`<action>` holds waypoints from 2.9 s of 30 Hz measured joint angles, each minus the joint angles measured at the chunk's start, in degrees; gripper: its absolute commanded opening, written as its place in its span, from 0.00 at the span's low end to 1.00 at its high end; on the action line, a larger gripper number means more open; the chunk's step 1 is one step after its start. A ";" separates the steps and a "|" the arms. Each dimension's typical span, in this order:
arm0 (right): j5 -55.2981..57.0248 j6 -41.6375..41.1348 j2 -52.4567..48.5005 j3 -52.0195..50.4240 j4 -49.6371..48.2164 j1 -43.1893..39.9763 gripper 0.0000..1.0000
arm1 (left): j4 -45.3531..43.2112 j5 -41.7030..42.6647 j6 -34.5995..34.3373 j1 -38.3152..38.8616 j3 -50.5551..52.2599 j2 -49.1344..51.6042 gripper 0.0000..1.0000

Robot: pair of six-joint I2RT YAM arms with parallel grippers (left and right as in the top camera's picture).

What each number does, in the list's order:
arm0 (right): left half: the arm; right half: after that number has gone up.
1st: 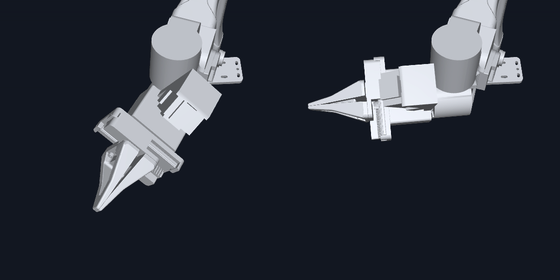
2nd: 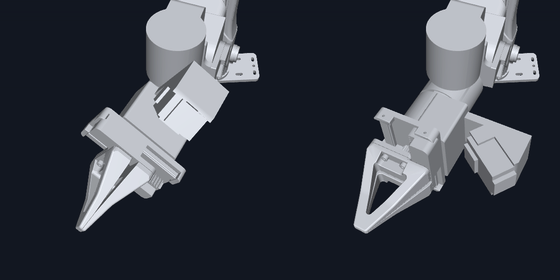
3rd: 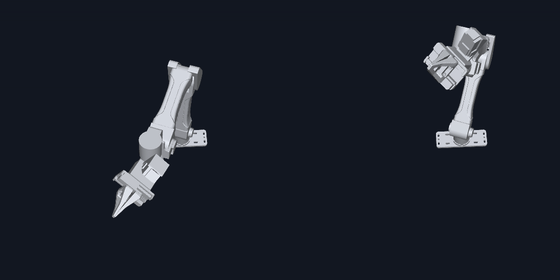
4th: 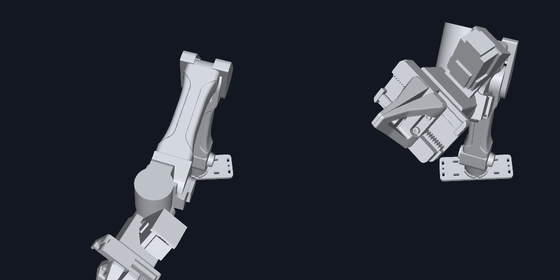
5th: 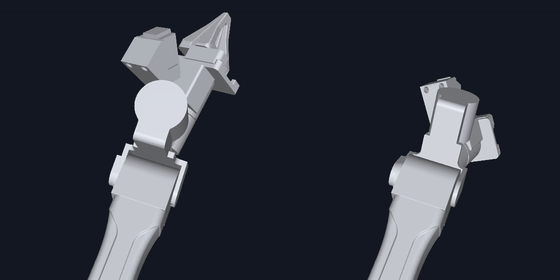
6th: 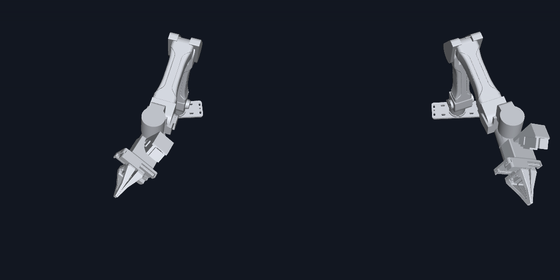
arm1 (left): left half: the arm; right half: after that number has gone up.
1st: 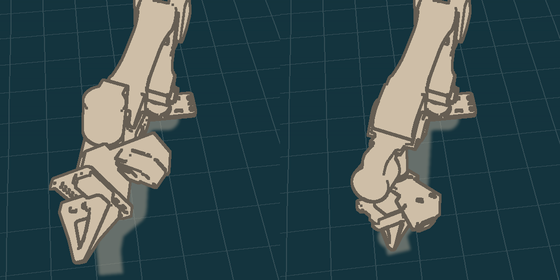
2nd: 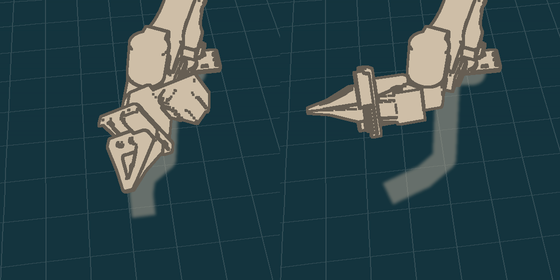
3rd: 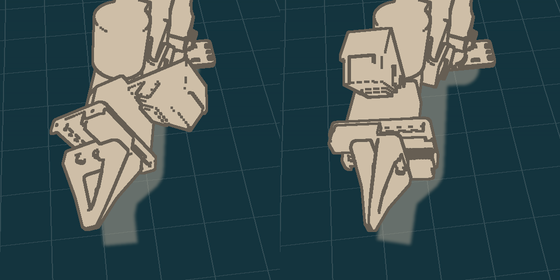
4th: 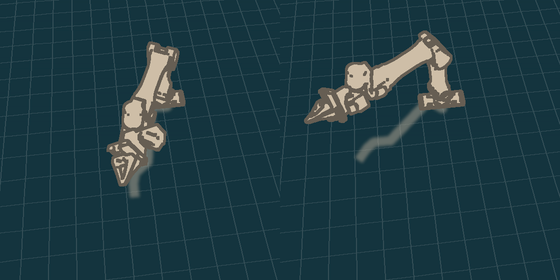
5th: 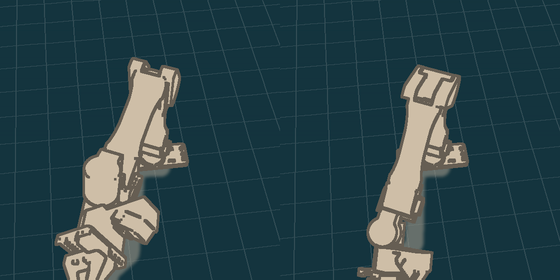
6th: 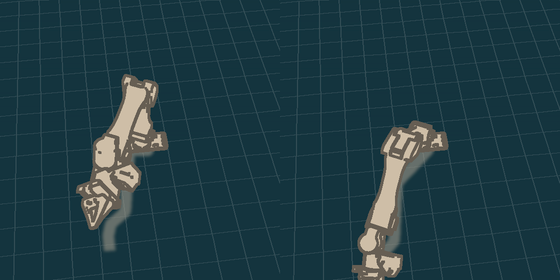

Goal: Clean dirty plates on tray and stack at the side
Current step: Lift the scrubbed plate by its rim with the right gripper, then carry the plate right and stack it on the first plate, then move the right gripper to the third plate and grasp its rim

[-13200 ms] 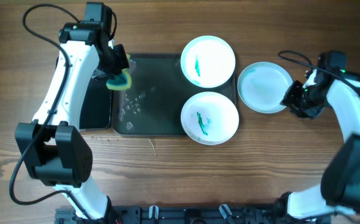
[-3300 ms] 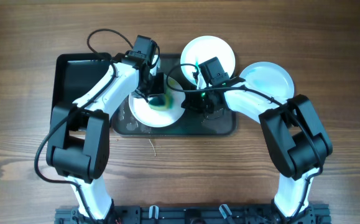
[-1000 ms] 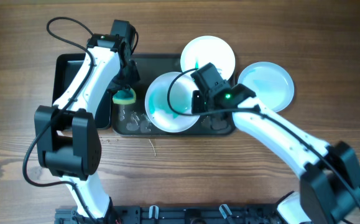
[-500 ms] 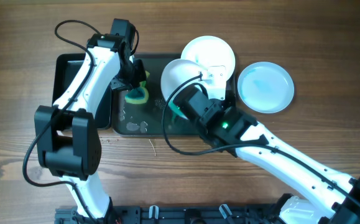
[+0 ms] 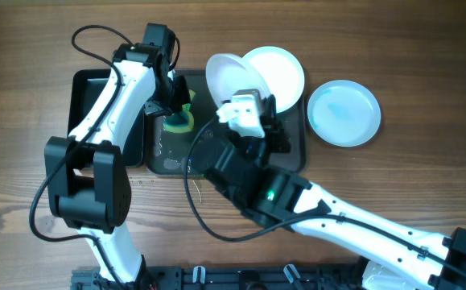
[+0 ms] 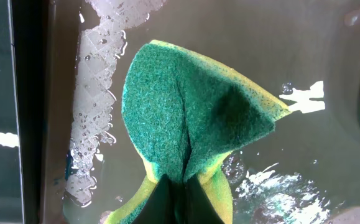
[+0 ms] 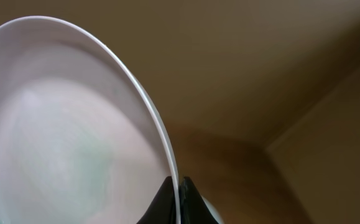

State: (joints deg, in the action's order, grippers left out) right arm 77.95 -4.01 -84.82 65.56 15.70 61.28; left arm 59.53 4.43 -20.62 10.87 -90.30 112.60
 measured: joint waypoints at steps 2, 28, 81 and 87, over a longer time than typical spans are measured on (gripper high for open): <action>4.11 11.82 0.00 -0.02 -8.70 0.72 0.04 | -0.07 0.00 0.00 0.00 0.00 0.00 0.04; -8.24 -3.19 0.04 -6.93 10.08 -3.67 0.04 | -0.17 0.00 0.00 0.00 0.00 0.00 0.04; -82.20 -22.75 -10.23 -3.04 28.30 -74.84 0.37 | -0.46 0.00 0.00 0.00 0.00 0.00 0.04; -87.89 -18.27 -10.21 7.52 33.00 -74.42 0.37 | -0.87 0.02 0.00 0.00 0.00 0.00 0.04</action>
State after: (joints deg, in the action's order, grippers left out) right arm -9.93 -22.28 -95.02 73.08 48.71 -13.15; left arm 58.65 4.45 -20.62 10.87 -90.30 112.60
